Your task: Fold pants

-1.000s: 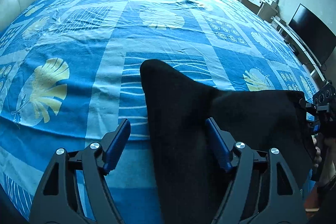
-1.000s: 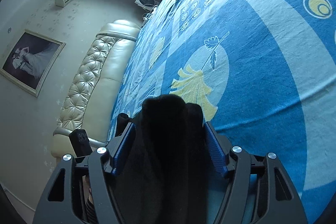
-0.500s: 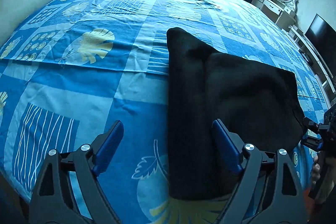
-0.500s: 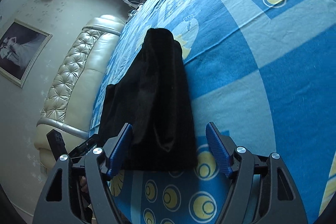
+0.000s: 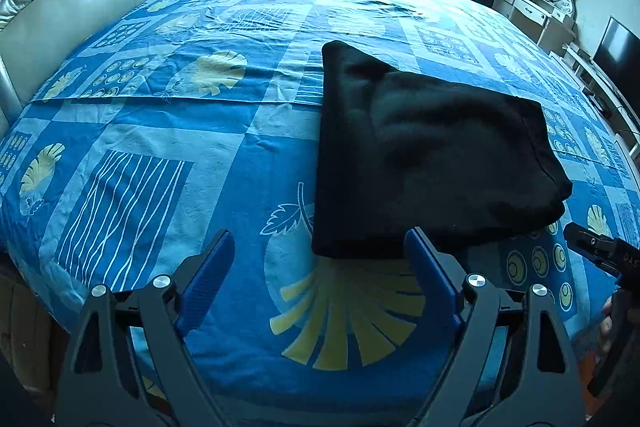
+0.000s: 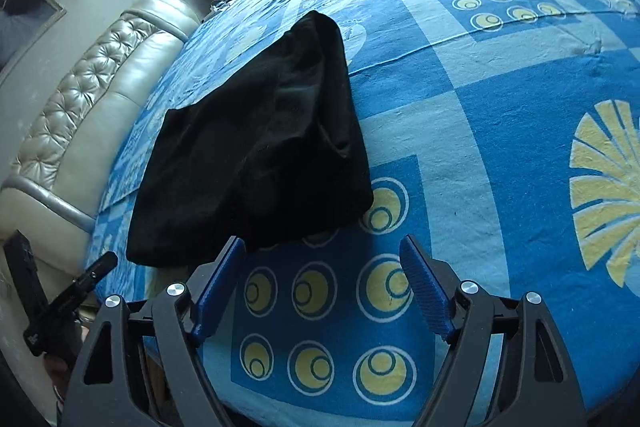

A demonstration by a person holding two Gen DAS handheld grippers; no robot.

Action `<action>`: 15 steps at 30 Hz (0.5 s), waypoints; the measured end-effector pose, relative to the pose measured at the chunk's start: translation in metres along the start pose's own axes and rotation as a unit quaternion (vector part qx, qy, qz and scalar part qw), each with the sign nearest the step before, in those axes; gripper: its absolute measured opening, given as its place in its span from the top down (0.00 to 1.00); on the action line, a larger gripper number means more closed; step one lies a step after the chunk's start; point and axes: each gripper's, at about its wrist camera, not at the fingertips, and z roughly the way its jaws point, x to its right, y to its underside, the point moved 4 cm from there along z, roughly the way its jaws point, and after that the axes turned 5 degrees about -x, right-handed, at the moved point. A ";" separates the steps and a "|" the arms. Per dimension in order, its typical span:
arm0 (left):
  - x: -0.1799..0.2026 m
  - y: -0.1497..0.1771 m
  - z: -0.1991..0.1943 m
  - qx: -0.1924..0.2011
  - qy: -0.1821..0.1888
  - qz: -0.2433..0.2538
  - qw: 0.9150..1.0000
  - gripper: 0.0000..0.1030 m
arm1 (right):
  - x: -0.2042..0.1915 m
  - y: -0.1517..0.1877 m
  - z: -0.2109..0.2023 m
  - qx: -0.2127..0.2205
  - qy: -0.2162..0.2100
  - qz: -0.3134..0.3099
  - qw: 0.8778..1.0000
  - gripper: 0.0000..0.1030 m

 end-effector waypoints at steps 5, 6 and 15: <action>0.008 0.011 -0.015 0.010 -0.008 -0.001 1.000 0.16 | -0.005 0.012 -0.005 0.010 0.040 -0.026 0.999 0.22; 0.010 0.013 -0.018 0.015 -0.013 0.002 1.000 0.16 | -0.004 0.014 -0.006 0.013 0.044 -0.025 0.999 0.22; 0.018 0.028 -0.032 0.023 -0.019 0.014 0.999 0.15 | -0.025 0.022 -0.024 0.033 0.060 -0.056 0.996 0.22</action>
